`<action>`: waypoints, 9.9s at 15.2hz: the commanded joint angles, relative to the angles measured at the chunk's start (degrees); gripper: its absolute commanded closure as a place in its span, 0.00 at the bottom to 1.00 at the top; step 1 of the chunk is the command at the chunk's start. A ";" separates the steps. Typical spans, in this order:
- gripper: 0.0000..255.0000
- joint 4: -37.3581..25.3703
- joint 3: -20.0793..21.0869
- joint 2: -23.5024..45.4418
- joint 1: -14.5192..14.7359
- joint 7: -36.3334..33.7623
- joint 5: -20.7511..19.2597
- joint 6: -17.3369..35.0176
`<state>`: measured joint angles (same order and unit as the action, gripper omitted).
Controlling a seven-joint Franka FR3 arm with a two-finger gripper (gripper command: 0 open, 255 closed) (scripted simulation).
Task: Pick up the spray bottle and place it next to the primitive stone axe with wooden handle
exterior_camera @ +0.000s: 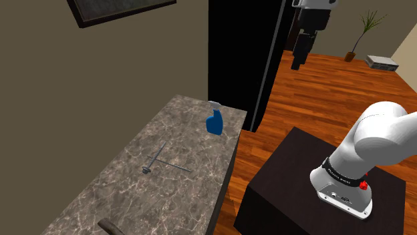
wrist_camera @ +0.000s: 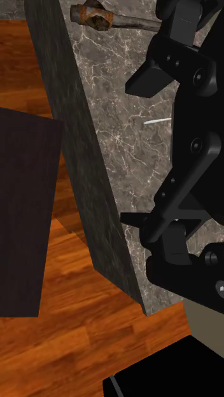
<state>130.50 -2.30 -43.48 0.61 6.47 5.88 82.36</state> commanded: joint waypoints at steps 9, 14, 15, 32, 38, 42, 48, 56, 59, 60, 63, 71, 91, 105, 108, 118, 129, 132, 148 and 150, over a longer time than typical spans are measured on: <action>0.00 3.54 1.35 11.04 0.81 1.86 -0.67 15.58; 0.00 3.10 2.10 19.86 1.26 2.69 -1.19 24.61; 0.00 2.76 2.24 21.76 1.33 2.83 -1.32 26.30; 0.00 -14.94 3.73 57.27 2.61 3.03 -5.66 46.28; 0.00 -16.98 3.66 62.59 2.86 2.88 -6.29 49.77; 0.00 -16.40 3.64 64.30 2.89 2.84 -6.34 52.06; 0.00 -16.41 3.64 64.31 2.89 2.84 -6.34 52.05; 1.00 -16.38 3.64 64.29 2.88 2.85 -6.34 52.06; 1.00 -16.41 3.64 64.31 2.89 2.84 -6.34 52.05; 1.00 -16.54 3.64 63.81 2.88 2.85 -6.33 51.42; 1.00 -17.01 3.67 62.37 2.86 2.88 -6.28 49.51; 1.00 -18.82 3.71 58.92 2.83 2.94 -6.17 44.26; 1.00 -26.93 3.76 53.11 2.79 3.04 -5.99 30.34; 1.00 -35.92 3.77 51.72 2.79 3.05 -5.95 19.95; 1.00 -38.27 3.77 51.74 2.79 3.04 -5.95 17.63; 1.00 -47.42 3.78 52.80 2.82 3.02 -5.98 9.54; 1.00 -40.79 9.36 47.28 9.86 -9.62 -6.10 10.66; 1.00 -40.13 11.20 46.75 11.97 -13.56 -6.11 10.81; 1.00 -48.11 21.03 53.23 24.30 -35.55 -8.58 8.97; 1.00 -50.66 22.09 55.23 26.19 -38.35 -9.40 8.28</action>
<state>80.89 19.27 10.95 25.91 -30.43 -3.16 90.93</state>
